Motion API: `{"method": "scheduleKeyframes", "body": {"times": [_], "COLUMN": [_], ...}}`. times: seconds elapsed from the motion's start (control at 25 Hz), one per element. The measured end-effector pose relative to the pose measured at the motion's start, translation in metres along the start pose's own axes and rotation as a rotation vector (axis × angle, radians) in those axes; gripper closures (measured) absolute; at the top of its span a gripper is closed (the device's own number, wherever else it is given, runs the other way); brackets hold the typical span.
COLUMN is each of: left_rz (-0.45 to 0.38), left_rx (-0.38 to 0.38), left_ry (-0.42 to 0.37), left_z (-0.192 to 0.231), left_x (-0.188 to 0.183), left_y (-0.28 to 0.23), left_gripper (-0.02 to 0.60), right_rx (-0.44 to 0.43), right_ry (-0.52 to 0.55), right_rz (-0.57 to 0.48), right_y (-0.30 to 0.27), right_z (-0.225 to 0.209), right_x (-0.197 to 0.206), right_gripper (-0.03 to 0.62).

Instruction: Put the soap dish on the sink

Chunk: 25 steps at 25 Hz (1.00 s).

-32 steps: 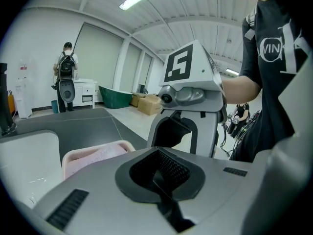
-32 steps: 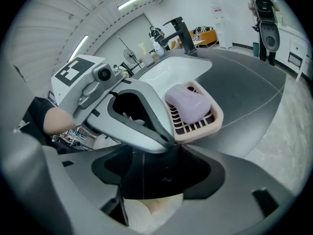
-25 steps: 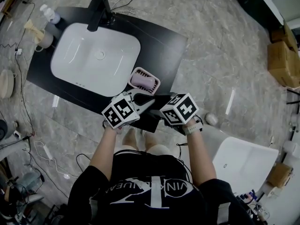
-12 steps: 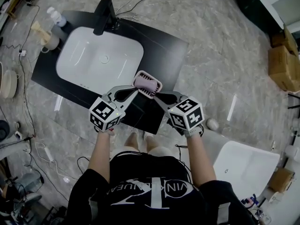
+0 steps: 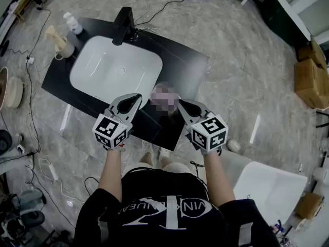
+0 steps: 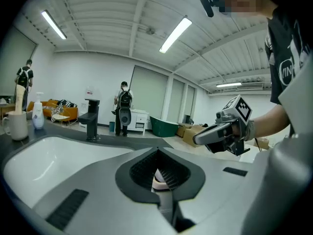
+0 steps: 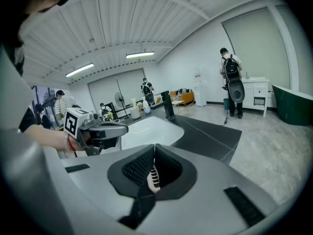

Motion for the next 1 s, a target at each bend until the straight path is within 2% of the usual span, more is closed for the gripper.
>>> {"method": "scheduleKeyframes", "body": {"times": [0.52,1.0], "left_rz": [-0.088,-0.149], "left_rx": [-0.126,-0.186], "left_ry": [-0.034,-0.064], "left_z": [0.024,0.035], "left_x": [-0.041,-0.072], "left_y": [0.041,0.072], "left_gripper": [0.568,0.568], "right_rx": [0.029,0.029], "right_ry": [0.077,0.113], "right_rz": [-0.167,-0.248], "right_y": [0.023,0.040], "right_z": [0.014,0.030], "right_x": [-0.047,-0.078], "right_gripper": [0.568,0.568]}}
Point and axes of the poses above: the fingertips, and each gripper's own axes: y backward along the fingers, z to its left, x out of its underside, the point moved 1 cm from there along y, backward along the fingers, and after that the axes turned 10 degrees about -y, right-handed, at the moved point
